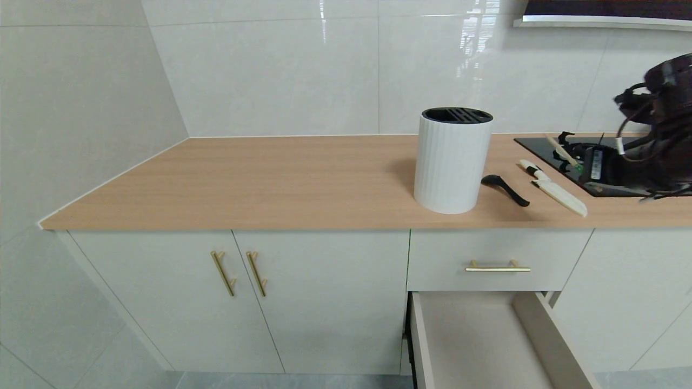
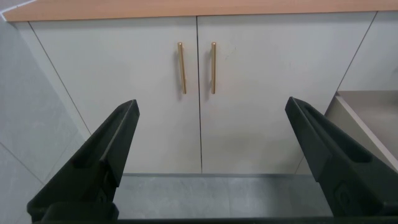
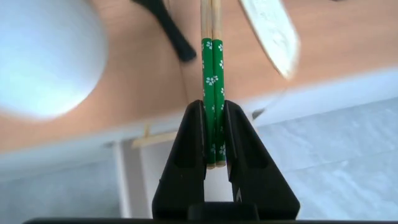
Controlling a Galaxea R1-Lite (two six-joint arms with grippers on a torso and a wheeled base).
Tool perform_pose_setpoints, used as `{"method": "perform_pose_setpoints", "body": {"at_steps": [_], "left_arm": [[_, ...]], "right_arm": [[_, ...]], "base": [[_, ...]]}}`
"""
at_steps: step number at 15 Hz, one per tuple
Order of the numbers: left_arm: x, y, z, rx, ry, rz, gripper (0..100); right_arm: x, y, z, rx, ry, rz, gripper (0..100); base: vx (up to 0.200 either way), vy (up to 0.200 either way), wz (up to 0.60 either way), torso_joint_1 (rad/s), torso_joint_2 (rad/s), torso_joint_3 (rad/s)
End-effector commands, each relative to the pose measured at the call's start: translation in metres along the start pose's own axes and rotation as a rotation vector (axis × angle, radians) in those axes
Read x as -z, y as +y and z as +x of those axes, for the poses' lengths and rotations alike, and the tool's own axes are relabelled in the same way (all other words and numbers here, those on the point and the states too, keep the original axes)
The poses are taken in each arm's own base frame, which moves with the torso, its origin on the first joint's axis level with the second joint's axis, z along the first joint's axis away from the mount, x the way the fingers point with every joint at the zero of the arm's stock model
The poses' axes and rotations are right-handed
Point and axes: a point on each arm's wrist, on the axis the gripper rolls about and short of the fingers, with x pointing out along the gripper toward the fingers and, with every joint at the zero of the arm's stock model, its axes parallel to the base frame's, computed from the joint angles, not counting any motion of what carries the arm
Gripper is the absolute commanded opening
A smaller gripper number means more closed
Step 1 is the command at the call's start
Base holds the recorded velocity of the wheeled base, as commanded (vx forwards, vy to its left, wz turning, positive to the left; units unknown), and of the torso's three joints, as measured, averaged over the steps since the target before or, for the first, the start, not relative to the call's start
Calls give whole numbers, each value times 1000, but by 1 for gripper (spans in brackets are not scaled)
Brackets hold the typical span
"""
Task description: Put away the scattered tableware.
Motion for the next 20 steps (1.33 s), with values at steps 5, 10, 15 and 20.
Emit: {"method": "perform_pose_setpoints", "body": {"at_steps": [5, 10, 15, 20], "left_arm": [[0, 0, 0, 0, 3, -1, 100], [0, 0, 0, 0, 3, -1, 100], [0, 0, 0, 0, 1, -1, 100], [0, 0, 0, 0, 1, -1, 100]], "right_arm": [[76, -40, -136, -201, 169, -23, 0], [116, -40, -121, -190, 361, -86, 0], [127, -25, -83, -221, 417, -103, 0], [154, -11, -70, -289, 415, -175, 0]], "base": [[0, 0, 0, 0, 0, 0], [0, 0, 0, 0, 0, 0], [0, 0, 0, 0, 0, 0], [0, 0, 0, -40, 96, 57]]}}
